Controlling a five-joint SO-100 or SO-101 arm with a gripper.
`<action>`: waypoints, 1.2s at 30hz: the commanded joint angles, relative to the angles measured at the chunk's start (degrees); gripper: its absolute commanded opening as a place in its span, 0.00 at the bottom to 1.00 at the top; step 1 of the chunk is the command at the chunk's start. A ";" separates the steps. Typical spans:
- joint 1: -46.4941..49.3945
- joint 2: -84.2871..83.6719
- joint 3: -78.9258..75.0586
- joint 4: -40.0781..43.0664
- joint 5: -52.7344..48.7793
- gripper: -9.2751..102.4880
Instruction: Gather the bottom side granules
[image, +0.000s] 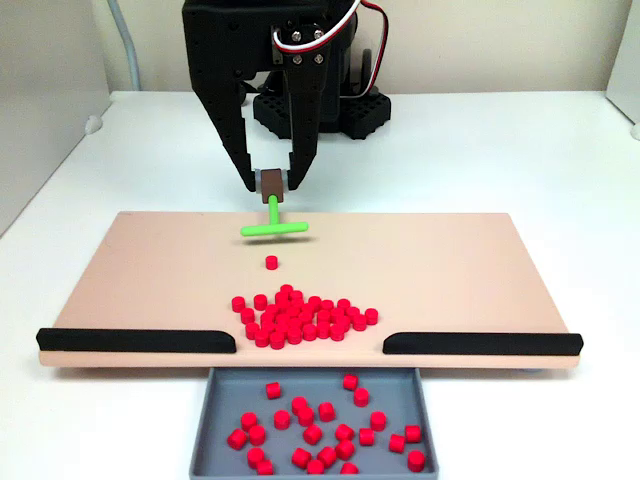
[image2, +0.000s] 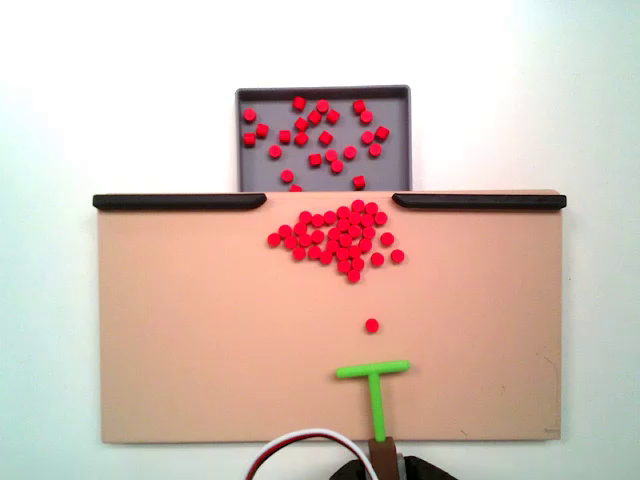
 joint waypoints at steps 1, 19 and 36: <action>0.70 -0.35 -1.05 -0.70 -0.44 0.08; 1.05 -2.55 -1.41 -2.81 1.76 0.08; -0.44 -5.27 -2.11 -4.31 4.75 0.08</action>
